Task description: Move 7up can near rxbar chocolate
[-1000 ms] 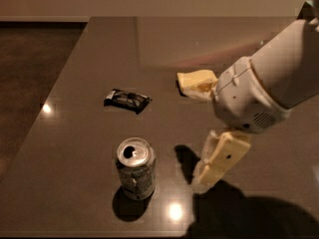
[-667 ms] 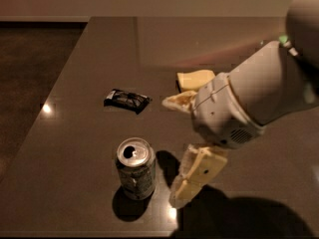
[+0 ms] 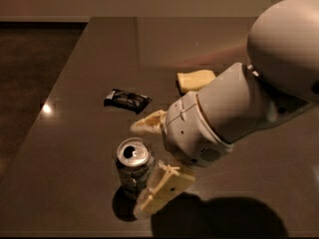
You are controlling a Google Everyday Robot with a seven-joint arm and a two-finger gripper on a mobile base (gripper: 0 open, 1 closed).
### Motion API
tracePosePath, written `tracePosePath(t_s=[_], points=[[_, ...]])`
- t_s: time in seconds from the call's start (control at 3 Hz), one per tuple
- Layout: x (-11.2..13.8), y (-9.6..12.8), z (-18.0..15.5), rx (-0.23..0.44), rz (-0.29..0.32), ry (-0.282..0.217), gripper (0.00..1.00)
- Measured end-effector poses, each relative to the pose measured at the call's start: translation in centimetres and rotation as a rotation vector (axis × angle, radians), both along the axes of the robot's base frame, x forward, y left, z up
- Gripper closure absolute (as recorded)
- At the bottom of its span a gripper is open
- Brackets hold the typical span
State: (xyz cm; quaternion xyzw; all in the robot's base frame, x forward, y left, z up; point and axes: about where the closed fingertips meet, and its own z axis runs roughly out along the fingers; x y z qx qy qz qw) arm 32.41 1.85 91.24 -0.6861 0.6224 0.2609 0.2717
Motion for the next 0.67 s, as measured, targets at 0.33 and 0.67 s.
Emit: tracePosePath(t_s=[0.33,0.67], points=[[-0.5,1.4,0.1,0.018,0.022,0.012,0.42],[1.1,2.0,0.8,0.03,-0.011,0.008,0.73]])
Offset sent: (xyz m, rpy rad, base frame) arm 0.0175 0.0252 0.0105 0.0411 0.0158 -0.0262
